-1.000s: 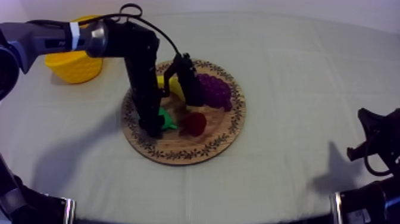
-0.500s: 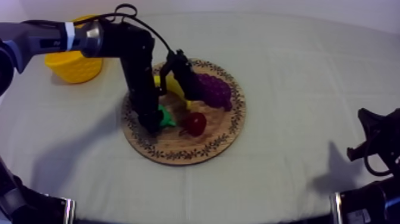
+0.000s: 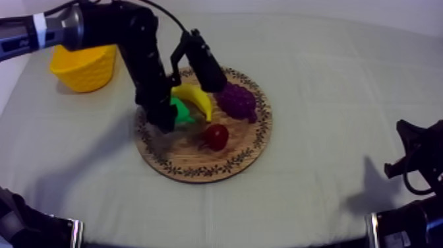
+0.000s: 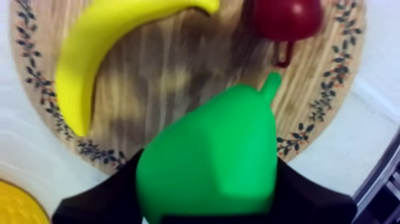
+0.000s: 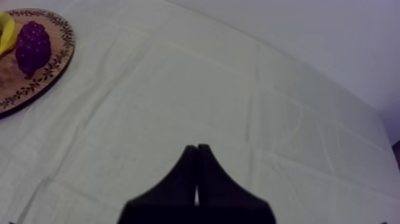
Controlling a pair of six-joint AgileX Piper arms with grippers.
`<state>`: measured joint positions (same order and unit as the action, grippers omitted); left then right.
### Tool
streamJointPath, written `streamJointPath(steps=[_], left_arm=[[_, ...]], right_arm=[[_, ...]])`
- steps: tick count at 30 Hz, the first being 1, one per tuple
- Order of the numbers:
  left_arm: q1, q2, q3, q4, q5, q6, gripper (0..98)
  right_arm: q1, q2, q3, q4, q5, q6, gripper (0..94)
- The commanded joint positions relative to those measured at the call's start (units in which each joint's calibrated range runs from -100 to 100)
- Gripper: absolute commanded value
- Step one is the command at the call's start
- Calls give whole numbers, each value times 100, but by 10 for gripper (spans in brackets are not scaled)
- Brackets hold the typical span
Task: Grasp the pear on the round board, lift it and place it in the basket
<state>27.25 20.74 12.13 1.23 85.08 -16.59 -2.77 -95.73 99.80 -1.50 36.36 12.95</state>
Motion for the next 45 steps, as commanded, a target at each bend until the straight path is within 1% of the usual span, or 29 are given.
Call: streamJointPath(steps=[1, 4, 10, 12, 19, 25, 29, 35, 40, 42, 45], left_arm=[[44, -201, -114, -36, 152, 23, 468], [77, -486, -273, -62, 408, 105, 472], [105, -994, -852, -61, 1168, 310, 492], [114, -1146, -1081, -78, 1321, 350, 493], [119, -1508, -1640, -202, 1462, 475, 487], [3, -1622, -1616, -206, 1470, 715, 501], [-114, -1669, -1624, -138, 1468, 1098, 508], [-242, -1748, -1646, 92, 1460, 2022, 513], [-269, -1819, -1694, 311, 1327, 2656, 508], [-272, -1837, -1696, 347, 1295, 2889, 502], [-273, -1848, -1694, 349, 1242, 3159, 493]], right_arm=[[1, -3, -2, 1, 2, 1, 4], [1, -3, -2, 1, 2, 1, 4], [1, -3, -2, 1, 2, 3, 4], [1, -3, -2, 1, 2, 5, 4], [1, -3, -2, 1, 2, 6, 4], [1, -3, -2, 1, 2, 6, 4], [1, -3, -2, 1, 2, 6, 4], [1, -3, -2, 1, 2, 6, 4], [1, -3, -2, 1, 2, 6, 4], [1, -3, -2, 1, 2, 6, 4], [1, -3, -2, 1, 2, 6, 4]])
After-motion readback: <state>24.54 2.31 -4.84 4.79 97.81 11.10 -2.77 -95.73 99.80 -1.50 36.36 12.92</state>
